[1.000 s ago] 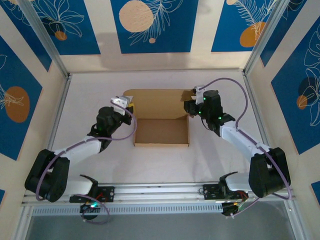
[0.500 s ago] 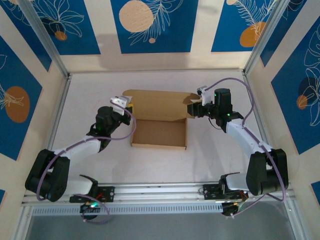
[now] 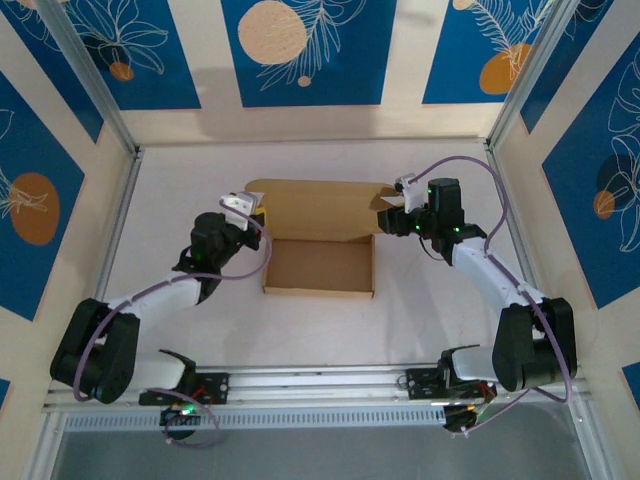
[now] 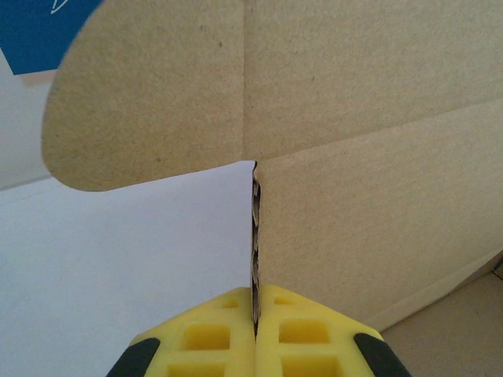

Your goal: Fold the paper box

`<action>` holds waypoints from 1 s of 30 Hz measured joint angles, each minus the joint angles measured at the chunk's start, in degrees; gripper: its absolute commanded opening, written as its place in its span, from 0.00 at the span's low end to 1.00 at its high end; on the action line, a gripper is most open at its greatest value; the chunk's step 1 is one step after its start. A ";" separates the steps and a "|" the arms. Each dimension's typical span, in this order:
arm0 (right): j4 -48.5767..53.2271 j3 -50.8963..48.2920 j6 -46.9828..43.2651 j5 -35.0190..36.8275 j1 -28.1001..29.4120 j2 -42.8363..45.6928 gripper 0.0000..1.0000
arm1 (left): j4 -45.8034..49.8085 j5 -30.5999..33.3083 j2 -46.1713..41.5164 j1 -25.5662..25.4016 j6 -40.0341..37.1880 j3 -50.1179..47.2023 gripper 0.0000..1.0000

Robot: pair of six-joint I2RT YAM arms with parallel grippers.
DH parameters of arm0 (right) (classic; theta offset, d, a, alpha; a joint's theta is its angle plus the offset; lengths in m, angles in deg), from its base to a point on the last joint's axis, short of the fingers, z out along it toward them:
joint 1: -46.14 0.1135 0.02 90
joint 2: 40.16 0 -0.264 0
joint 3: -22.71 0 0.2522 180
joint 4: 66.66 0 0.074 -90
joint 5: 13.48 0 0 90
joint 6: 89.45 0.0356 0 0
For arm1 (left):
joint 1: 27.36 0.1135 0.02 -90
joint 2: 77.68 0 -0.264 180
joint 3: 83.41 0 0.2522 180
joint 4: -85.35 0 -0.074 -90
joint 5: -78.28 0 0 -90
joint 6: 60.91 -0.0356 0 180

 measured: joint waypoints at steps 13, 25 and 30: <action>-1.77 -0.17 4.85 12.72 9.46 0.72 0.02 | -2.60 0.52 0.63 0.76 3.13 -0.07 0.00; -20.11 -6.75 12.63 31.63 17.55 -0.35 0.00 | -20.20 8.94 5.75 -2.21 4.20 -4.83 0.00; -29.57 -6.67 15.30 35.32 17.68 -6.40 0.00 | -31.52 13.25 13.68 -3.74 4.39 -4.28 0.02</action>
